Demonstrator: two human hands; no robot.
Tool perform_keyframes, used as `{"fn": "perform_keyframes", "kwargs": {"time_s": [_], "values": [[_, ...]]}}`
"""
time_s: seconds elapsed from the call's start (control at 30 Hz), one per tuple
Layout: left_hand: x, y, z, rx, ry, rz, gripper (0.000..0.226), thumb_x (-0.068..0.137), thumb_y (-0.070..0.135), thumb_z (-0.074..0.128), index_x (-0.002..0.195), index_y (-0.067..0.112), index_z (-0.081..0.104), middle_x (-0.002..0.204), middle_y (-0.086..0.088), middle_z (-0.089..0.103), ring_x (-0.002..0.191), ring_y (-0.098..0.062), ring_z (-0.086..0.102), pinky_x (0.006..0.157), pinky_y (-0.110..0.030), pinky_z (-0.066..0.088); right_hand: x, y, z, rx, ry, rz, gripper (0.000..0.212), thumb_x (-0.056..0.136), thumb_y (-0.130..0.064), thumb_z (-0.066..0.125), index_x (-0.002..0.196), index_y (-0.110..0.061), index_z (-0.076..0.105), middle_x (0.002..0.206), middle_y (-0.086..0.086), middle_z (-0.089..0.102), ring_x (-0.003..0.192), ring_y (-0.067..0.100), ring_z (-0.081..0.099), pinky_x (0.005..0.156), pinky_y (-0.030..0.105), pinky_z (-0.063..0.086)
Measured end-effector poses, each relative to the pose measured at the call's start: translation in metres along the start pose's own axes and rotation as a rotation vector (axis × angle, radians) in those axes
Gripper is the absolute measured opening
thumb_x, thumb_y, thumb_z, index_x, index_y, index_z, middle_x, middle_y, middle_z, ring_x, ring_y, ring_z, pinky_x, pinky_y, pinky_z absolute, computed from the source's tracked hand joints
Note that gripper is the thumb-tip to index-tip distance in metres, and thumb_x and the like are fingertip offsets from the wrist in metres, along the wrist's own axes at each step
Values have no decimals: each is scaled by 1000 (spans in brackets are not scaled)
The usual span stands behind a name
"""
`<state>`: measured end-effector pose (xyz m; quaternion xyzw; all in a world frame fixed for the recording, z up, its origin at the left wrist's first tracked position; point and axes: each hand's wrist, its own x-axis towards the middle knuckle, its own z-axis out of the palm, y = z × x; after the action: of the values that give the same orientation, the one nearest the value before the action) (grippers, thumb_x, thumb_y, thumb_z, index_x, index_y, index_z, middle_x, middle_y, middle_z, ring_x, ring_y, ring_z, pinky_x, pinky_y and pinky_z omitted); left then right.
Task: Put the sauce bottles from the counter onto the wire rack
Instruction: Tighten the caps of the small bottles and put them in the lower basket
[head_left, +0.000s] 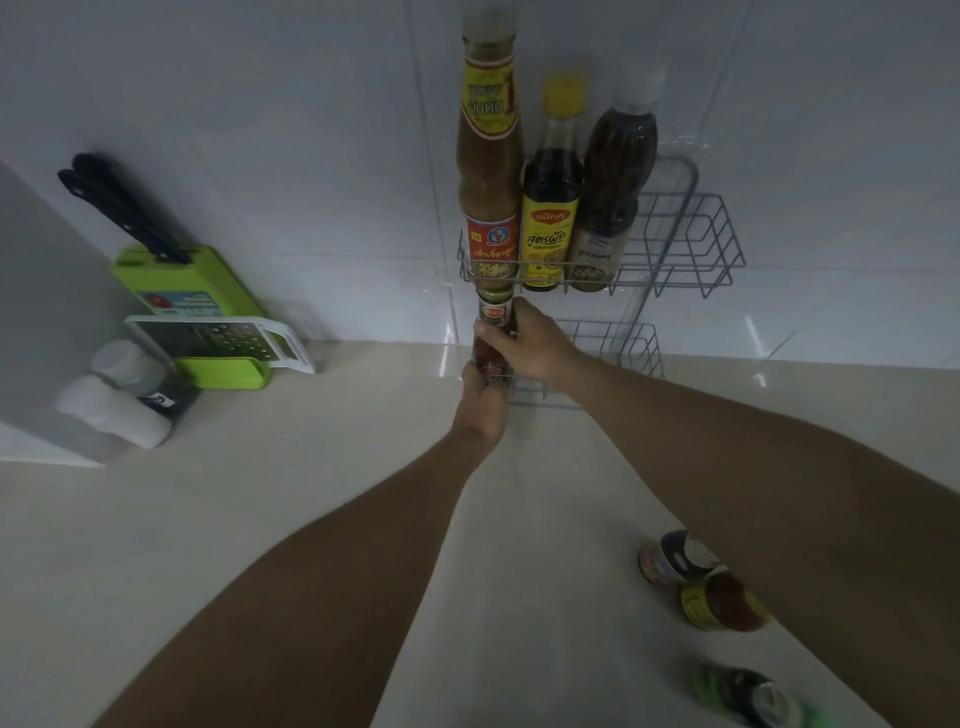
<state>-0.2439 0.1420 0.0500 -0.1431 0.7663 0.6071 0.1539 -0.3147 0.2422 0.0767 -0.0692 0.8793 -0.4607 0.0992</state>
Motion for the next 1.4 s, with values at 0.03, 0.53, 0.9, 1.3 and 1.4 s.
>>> {"fn": "perform_keyframes", "kwargs": {"time_s": [0.03, 0.53, 0.9, 1.3, 1.4], "values": [[1, 0, -1, -6, -6, 1, 53, 100, 5, 36, 152, 12, 28, 146, -13, 48, 131, -28, 46, 105, -38, 38, 0, 1, 2, 6, -11, 12, 47, 95, -46, 57, 128, -13, 50, 122, 6, 63, 111, 22, 59, 88, 33, 44], [-9, -11, 5, 119, 62, 112, 59, 100, 25, 47, 154, 17, 27, 151, -12, 45, 136, -33, 48, 113, -46, 41, -16, 0, -4, 11, -88, 107, 82, 92, -55, 56, 154, -15, 21, 156, 6, 37, 140, 26, 38, 108, 36, 35], [-72, -42, 71, 299, -399, 140, 69, 95, 13, 65, 155, 18, 32, 151, -6, 42, 141, -25, 40, 99, -31, 41, -122, 4, -102, -436, -208, 161, 62, 90, -58, 57, 137, -19, 50, 140, 4, 54, 124, 23, 51, 94, 28, 41], [-122, -77, 133, 319, -526, 263, 54, 87, 18, 74, 138, 16, 56, 136, -7, 62, 128, -25, 57, 111, -50, 46, -248, 39, -114, -657, -254, 182, 42, 82, -50, 68, 105, -15, 69, 101, 5, 67, 87, 20, 62, 71, 30, 53], [-123, -77, 130, 334, -496, 239, 53, 85, 22, 75, 135, 19, 56, 134, -5, 60, 124, -24, 58, 109, -47, 48, -244, 43, -109, -629, -207, 161, 35, 83, -41, 72, 99, -9, 69, 94, 8, 66, 82, 24, 63, 64, 31, 50]]}}
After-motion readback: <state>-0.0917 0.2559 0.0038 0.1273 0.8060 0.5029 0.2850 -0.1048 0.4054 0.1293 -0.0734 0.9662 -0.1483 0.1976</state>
